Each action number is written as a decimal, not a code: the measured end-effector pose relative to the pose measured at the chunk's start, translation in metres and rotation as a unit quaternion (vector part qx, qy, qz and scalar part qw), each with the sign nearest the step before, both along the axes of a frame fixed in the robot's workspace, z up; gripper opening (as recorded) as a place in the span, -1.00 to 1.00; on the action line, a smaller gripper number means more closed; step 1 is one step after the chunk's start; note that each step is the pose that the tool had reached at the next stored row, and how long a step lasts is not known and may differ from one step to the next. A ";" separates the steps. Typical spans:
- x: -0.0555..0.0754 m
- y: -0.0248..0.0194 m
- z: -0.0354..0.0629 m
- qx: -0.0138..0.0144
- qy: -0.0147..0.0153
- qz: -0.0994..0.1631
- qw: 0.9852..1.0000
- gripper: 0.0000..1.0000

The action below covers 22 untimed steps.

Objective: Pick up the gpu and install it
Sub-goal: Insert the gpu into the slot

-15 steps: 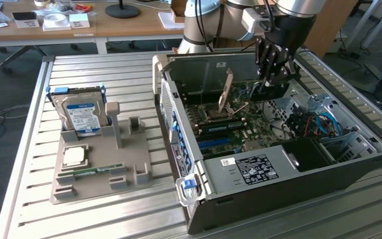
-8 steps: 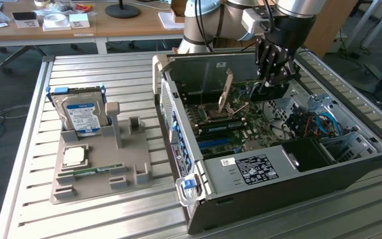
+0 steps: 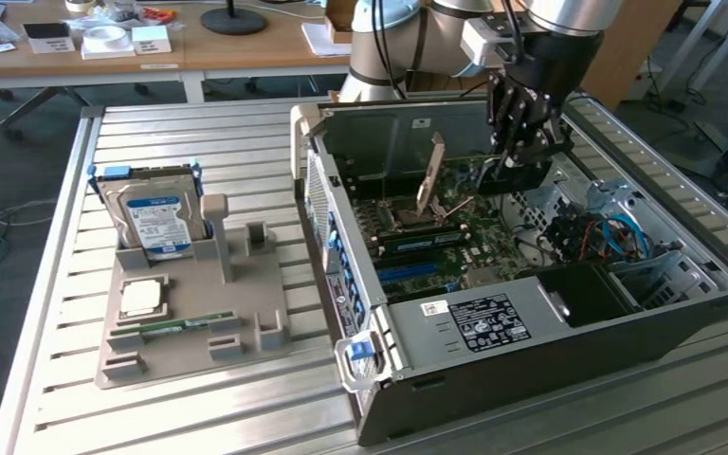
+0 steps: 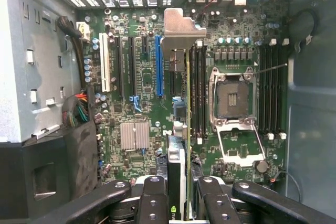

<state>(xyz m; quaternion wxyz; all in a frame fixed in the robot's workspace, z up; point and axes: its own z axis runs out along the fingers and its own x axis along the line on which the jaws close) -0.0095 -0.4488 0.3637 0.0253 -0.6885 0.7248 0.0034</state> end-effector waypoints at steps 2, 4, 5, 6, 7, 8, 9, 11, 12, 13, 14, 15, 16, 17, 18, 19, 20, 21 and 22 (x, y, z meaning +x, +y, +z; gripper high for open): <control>-0.001 0.0000 -0.0006 0.000 0.000 0.000 1.000 -0.47; -0.002 0.0000 -0.0015 0.000 0.000 0.000 1.000 -0.47; -0.003 0.0000 -0.0021 0.000 0.000 0.000 1.000 -0.47; -0.004 0.0000 -0.0026 0.000 0.000 0.000 1.000 -0.47; -0.005 0.0000 -0.0031 0.000 0.000 0.000 1.000 -0.47; -0.005 0.0000 -0.0034 0.000 0.000 0.000 1.000 -0.47; -0.005 0.0000 -0.0033 0.000 0.000 0.000 1.000 -0.47; -0.005 0.0000 -0.0034 0.000 0.000 0.000 1.000 -0.47; -0.006 0.0000 -0.0034 0.000 0.000 0.000 1.000 -0.47; -0.006 -0.0002 -0.0039 0.000 0.000 0.000 1.000 -0.47; -0.007 -0.0004 -0.0047 0.000 0.000 0.000 1.000 -0.47; -0.007 -0.0007 -0.0053 0.000 0.000 0.001 1.000 -0.47; -0.007 -0.0010 -0.0061 0.000 0.000 0.002 1.000 -0.47; -0.007 -0.0014 -0.0071 0.000 0.000 0.002 1.000 -0.47; -0.008 -0.0016 -0.0082 0.000 0.000 0.003 1.000 -0.47; -0.008 -0.0017 -0.0096 0.000 0.000 0.003 1.000 -0.47; -0.009 -0.0017 -0.0113 0.000 0.000 0.004 1.000 -0.47; -0.010 -0.0017 -0.0129 0.000 0.000 0.005 1.000 -0.47; -0.010 -0.0017 -0.0145 0.000 0.000 0.006 1.000 -0.47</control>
